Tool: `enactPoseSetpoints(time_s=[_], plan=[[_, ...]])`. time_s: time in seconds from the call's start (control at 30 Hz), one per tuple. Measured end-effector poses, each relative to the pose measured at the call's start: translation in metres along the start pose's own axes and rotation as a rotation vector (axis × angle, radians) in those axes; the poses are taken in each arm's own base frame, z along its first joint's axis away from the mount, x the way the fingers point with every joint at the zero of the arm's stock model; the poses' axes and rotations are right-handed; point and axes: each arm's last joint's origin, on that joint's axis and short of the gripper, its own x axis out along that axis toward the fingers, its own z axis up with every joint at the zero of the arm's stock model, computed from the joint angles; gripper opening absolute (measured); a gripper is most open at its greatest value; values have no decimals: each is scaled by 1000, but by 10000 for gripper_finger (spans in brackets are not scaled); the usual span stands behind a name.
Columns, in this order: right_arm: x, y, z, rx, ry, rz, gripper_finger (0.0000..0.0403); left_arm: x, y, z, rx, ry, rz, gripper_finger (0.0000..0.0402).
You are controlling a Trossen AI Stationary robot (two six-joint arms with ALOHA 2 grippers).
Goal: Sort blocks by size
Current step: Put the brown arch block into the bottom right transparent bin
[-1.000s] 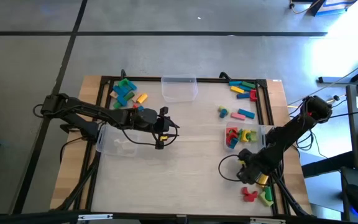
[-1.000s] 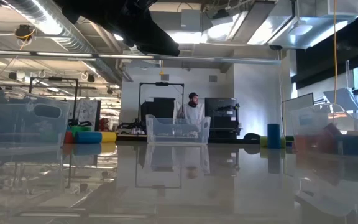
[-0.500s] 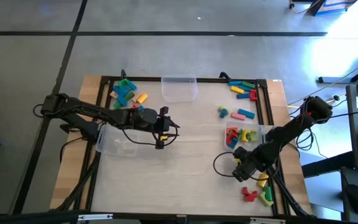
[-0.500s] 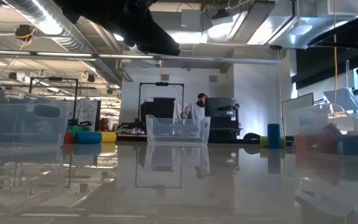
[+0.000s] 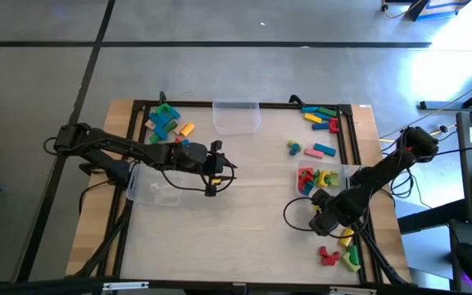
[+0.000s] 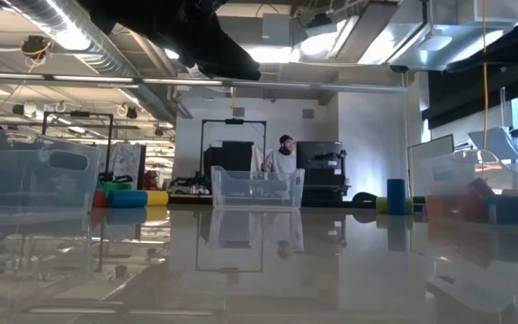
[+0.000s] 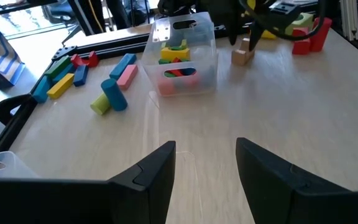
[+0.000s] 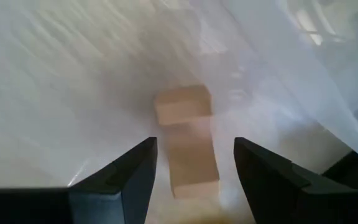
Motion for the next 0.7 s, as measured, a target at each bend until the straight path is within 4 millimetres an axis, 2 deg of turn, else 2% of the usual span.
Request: enactPoseSetpoints(time_s=[0.3, 0.7], plan=[[22, -7, 1, -5, 2, 35, 215, 0, 0, -1, 1, 6, -1, 164], [24, -11, 2, -31, -60, 4, 205, 0, 0, -1, 0, 6, -1, 164]])
